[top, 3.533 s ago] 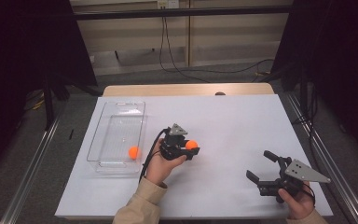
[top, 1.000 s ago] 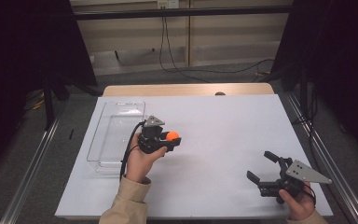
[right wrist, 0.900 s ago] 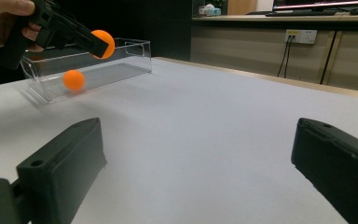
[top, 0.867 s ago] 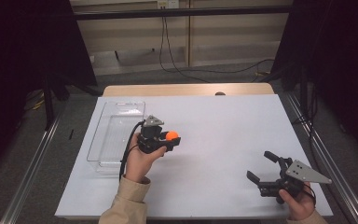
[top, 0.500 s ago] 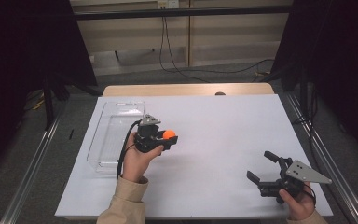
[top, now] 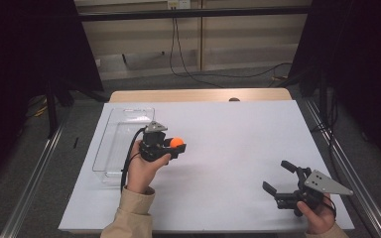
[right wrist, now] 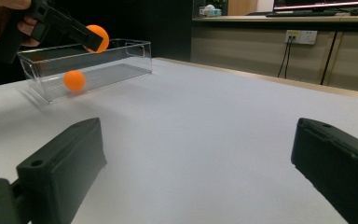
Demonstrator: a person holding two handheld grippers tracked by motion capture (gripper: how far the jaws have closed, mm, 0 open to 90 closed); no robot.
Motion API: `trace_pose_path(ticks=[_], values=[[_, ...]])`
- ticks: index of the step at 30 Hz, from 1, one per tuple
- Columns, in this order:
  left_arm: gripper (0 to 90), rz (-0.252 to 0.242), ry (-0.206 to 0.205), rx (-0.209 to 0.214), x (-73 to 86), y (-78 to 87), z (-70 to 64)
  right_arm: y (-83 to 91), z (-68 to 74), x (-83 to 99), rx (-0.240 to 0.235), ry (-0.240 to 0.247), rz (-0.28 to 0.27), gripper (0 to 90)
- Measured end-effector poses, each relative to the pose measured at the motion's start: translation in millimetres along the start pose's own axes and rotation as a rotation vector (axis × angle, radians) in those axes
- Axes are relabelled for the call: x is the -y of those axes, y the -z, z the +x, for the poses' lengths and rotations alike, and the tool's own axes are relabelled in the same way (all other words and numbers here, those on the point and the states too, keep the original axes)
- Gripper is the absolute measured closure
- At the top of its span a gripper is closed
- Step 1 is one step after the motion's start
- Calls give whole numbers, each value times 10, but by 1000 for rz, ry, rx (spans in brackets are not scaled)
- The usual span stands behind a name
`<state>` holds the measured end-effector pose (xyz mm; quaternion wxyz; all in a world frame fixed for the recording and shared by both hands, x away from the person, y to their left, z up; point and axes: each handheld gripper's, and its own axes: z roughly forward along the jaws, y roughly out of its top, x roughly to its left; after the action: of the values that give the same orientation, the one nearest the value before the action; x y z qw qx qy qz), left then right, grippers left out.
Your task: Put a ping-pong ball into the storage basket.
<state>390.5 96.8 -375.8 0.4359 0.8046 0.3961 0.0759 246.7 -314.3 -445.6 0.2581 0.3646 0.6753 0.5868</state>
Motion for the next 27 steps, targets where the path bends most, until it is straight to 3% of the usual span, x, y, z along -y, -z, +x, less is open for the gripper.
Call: trace_pose_path(ticks=[27], values=[[509,0,30,-29,6,134,118,-3,-1,-1,1,0,-2,22]])
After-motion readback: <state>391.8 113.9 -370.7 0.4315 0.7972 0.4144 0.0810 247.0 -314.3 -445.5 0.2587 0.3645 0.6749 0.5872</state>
